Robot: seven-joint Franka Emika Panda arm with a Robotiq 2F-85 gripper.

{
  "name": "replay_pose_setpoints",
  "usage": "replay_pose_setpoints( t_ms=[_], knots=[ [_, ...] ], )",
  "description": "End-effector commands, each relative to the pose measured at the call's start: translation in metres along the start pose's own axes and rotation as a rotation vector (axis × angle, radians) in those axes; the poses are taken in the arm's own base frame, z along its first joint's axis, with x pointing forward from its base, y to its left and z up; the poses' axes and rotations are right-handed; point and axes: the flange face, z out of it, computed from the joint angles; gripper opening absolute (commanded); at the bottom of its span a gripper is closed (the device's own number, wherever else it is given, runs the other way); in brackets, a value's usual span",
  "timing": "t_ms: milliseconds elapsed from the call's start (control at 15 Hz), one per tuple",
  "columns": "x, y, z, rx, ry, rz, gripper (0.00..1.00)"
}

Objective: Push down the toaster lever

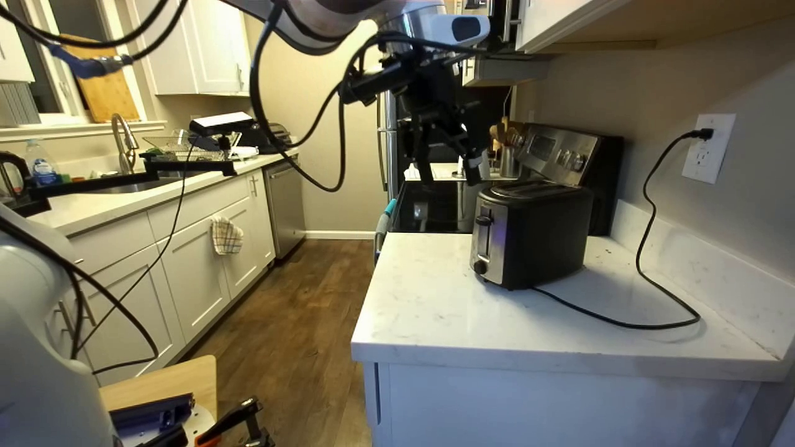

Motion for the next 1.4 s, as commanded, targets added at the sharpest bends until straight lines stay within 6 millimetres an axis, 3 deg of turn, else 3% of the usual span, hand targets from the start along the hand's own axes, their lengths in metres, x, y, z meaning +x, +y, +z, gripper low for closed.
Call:
replay_pose_setpoints(
  t_ms=[0,133,200,333,1000,1333],
  knots=[
    [0.049,-0.013,0.016,0.025,0.067,0.022,1.0],
    [0.066,-0.017,0.027,0.039,0.084,0.035,1.0],
    [0.073,-0.018,0.033,0.042,0.09,0.04,0.75],
    [0.083,-0.017,0.043,0.049,0.095,0.042,0.68],
    [0.101,-0.024,0.059,0.077,0.108,0.058,0.02],
    [0.107,-0.034,0.073,0.076,0.124,0.035,0.0]
  ],
)
